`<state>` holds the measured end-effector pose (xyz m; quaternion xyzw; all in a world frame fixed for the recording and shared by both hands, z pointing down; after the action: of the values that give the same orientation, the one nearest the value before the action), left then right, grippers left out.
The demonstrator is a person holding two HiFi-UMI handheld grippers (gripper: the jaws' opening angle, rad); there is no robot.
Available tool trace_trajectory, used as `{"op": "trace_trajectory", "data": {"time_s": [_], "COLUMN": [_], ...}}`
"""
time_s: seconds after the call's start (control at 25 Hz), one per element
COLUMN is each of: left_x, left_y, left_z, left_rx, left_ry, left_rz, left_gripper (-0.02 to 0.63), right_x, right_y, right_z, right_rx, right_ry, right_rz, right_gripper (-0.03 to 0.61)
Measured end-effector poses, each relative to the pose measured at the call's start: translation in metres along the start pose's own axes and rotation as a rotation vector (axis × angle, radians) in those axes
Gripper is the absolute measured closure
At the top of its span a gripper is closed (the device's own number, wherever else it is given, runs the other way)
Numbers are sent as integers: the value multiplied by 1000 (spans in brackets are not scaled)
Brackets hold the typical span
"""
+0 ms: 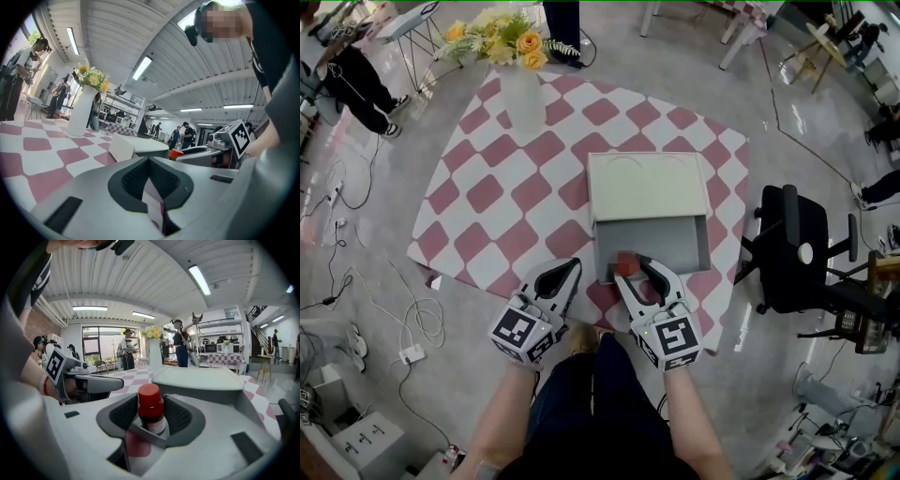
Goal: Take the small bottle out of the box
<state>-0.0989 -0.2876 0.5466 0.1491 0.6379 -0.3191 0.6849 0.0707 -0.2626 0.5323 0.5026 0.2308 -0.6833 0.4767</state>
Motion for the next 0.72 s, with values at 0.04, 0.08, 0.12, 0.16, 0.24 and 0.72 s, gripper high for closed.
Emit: {"op": "trace_trajectory", "data": {"time_s": [0.04, 0.08, 0.12, 0.16, 0.24, 0.72], "left_x": [-1, -1, -2, -2, -2, -6], "left_y": [0, -1, -1, -1, -1, -4], "left_z": [0, 0, 0, 0, 0, 1], "left_rx": [3, 5, 8, 9, 12, 22], "left_ry": [-1, -3, -5, -7, -10, -9], "left_rz": [-1, -3, -3, -4, -3, -18], "left_gripper": [612, 612, 612, 612, 612, 612], "right_x": [-1, -1, -1, 0, 1, 1], "right_y": [0, 1, 1, 1, 1, 1], "right_z": [1, 2, 2, 3, 4, 9], "right_rx": [0, 0, -1, -1, 2, -2], "right_ry": [-3, -6, -8, -10, -14, -27], "right_rz": [2, 4, 5, 7, 7, -50], "right_gripper": [400, 400, 400, 400, 400, 409]}}
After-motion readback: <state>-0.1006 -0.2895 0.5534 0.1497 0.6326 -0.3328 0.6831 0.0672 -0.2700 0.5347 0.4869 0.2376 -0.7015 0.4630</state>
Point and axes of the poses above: the fingertips, and each gripper's own axes: z forward along the fingers, y to its right, x out of its top, the point moved 7 cm from there along -z, backward along the fingers, and after that the axes turned 6 degrees about z, right-handed, at the moved point
